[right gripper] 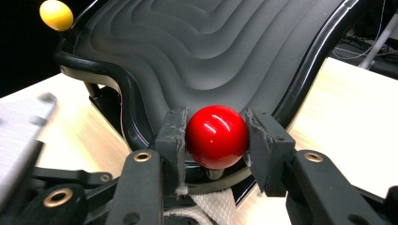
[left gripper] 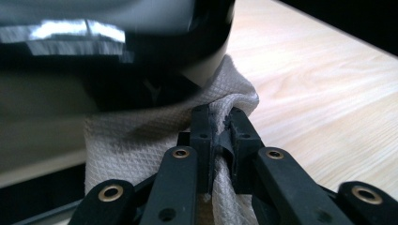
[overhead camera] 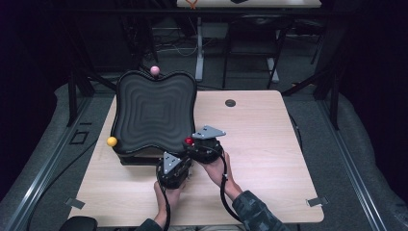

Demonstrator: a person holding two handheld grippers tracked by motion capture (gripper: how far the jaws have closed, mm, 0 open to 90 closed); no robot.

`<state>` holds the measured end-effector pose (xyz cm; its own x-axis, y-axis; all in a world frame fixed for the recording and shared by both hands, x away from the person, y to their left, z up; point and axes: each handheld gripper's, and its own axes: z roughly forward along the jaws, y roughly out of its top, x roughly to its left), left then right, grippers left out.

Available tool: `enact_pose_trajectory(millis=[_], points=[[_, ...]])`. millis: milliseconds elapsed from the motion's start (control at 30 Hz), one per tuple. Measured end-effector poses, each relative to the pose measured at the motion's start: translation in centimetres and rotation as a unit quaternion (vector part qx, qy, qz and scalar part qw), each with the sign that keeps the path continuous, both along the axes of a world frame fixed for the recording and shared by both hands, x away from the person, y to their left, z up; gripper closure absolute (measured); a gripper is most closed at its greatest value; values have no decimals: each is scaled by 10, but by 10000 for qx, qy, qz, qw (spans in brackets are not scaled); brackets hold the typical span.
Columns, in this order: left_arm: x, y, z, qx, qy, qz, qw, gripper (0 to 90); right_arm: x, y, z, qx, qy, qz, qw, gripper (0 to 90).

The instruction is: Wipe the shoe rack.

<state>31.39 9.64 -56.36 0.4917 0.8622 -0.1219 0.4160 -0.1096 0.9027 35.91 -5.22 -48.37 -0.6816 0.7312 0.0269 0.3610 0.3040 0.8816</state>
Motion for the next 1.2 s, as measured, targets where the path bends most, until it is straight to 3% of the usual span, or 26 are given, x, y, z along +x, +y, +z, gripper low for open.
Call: enact_pose_trajectory(millis=[67, 133, 200, 233, 267, 433, 600, 867, 1200], points=[[0, -1, 1, 39, -8, -47, 10000, 825, 0, 0, 0, -15, -22, 1, 10000, 597], [1, 0, -2, 98, 173, -81, 9998, 825, 0, 0, 0, -25, -26, -6, 10000, 597], [1, 1, -4, 116, 221, -56, 9997, 826, 0, 0, 0, -30, -33, 4, 10000, 597], [2, 2, -7, 204, 372, -85, 9991, 826, 0, 0, 0, -32, -34, 3, 10000, 597], [2, 2, -7, 204, 372, -85, 9991, 826, 0, 0, 0, -33, -38, 6, 10000, 597], [3, 9, -17, 285, 642, 24, 9975, 825, 0, 0, 0, -32, -56, 9, 10000, 597], [5, 16, -21, 352, 758, 145, 9964, 821, -1, 0, -1, -34, -59, -2, 10000, 597], [4, 28, -23, 320, 764, 366, 9959, 819, -1, 0, -1, -40, -66, 3, 10000, 597], [3, 57, -23, 169, 821, 804, 9932, 816, -1, 0, -1, -45, -77, 6, 10000, 596]])
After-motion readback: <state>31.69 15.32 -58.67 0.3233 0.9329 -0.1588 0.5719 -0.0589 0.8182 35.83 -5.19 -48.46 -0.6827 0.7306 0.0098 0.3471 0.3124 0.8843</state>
